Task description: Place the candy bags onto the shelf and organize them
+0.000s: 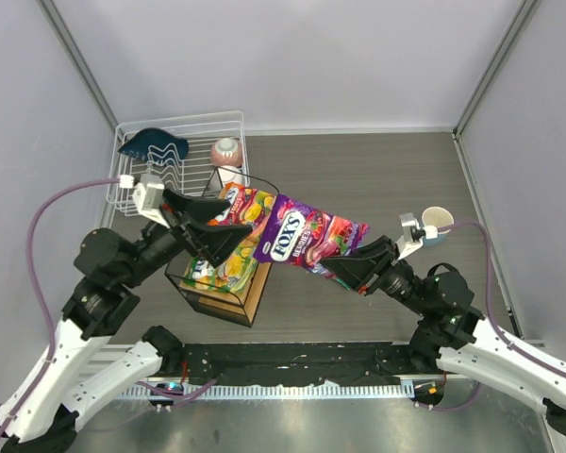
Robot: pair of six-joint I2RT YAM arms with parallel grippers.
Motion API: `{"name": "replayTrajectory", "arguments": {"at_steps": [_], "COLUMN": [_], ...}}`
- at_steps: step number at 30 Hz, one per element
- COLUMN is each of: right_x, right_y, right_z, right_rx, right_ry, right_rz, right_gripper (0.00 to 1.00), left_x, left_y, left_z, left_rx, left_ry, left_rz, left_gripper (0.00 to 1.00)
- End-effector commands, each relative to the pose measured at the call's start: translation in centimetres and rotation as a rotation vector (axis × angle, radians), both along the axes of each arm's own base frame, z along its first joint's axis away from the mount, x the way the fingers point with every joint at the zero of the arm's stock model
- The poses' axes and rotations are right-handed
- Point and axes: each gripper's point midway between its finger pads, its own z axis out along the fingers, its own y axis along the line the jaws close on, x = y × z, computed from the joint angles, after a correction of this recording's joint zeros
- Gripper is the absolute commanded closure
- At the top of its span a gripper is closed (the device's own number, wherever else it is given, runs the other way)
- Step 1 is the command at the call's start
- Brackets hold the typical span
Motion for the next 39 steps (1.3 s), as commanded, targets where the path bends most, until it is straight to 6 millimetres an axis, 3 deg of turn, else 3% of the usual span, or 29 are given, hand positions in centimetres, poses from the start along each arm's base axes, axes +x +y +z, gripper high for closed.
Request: {"name": "replayTrajectory", "arguments": {"at_steps": [1,5,8,13,17,22,29,39], "right_x": [3.0,5.9,7.0,8.1,8.6,8.7,8.8,8.2], "right_y": [-2.6,-5.4,-6.2,-6.2,-5.3,-3.7,-1.7,1.6], "right_z": [-1.8,-5.9,-8.7,-13.6,-15.4,-16.9,-16.7,-18.0], "right_rx": [-0.065,-0.11,-0.117,-0.14,-0.135,-0.149,-0.081,-0.07], "right_ry": [0.155,0.322,0.406,0.542,0.582,0.611,0.629,0.681], "right_rz": [-0.211,-0.428,-0.508,-0.57,-0.573,-0.527,-0.45,-0.379], "right_gripper": [0.99,0.99,0.99,0.99,0.99,0.99,0.99,0.99], "left_x": [0.3,0.5,0.1,-0.1,0.1,-0.4,-0.4,-0.3], "left_y": [4.0,5.8,6.5,7.1,7.6,8.2,9.5,9.6], "left_z": [0.9,0.1,-0.5,-1.5,-2.5,-3.4,-4.1,-4.8], "left_rx": [0.102,0.161,0.17,0.196,0.25,0.286,0.304,0.336], "left_ry": [-0.069,-0.065,-0.063,-0.053,-0.038,-0.036,-0.044,-0.06], "left_rz": [0.195,0.276,0.294,0.312,0.331,0.334,0.393,0.393], "left_gripper": [0.0,0.0,0.0,0.0,0.0,0.0,0.0,0.0]}}
